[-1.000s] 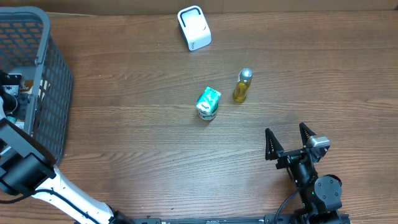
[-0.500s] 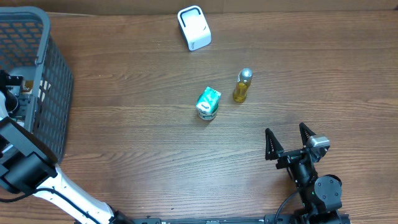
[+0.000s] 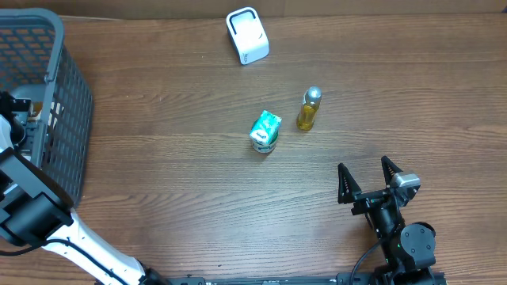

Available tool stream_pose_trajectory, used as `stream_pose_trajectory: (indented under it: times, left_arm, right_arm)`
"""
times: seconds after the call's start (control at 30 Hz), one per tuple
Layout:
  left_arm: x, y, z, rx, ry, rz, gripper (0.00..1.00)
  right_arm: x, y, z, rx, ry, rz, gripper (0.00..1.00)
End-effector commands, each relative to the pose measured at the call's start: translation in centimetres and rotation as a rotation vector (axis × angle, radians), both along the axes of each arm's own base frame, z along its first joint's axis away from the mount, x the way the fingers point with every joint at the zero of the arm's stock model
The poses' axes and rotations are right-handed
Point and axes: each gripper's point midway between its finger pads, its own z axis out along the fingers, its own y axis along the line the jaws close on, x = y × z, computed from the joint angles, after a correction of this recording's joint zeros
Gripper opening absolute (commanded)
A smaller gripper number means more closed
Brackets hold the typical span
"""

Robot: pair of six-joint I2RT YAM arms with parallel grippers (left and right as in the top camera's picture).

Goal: Scan the item barcode
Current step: 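Reach the left gripper toward the mint-green packet in the basket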

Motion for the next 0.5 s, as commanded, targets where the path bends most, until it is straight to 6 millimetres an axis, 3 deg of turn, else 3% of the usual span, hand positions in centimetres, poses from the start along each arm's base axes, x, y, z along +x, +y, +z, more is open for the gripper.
stream_pose_trajectory:
  times: [0.0,0.1,0.17,0.2,0.27,0.37,0.47]
  left_arm:
    - [-0.6,-1.5,-1.8,-0.052,0.012,-0.007,1.0]
    - [-0.8,-2.1,-2.4,-0.075,0.01,-0.012,0.98]
    - [-0.7,-2.3,-2.5,-0.085,0.007,-0.014,0.69]
    - [-0.7,-2.2,-2.5,-0.084,0.007,-0.014,0.45]
    - [-0.6,-2.1,-2.3,-0.08,0.002,-0.014,0.31]
    - [0.0,-1.8,-1.5,-0.067,-0.017,-0.005,0.23]
    - [2.0,-0.8,1.7,-0.036,-0.106,0.083,0.13]
  right_arm:
    - [0.1,-0.2,-0.2,0.003,-0.001,-0.01,1.0]
    - [0.1,-0.2,-0.2,0.003,-0.001,-0.01,1.0]
    - [0.1,-0.2,-0.2,0.003,-0.001,-0.01,1.0]
    - [0.1,-0.2,-0.2,0.003,-0.001,-0.01,1.0]
    - [0.1,-0.2,-0.2,0.003,-0.001,-0.01,1.0]
    - [0.1,-0.2,-0.2,0.003,-0.001,-0.01,1.0]
    - [0.1,-0.2,-0.2,0.003,-0.001,-0.01,1.0]
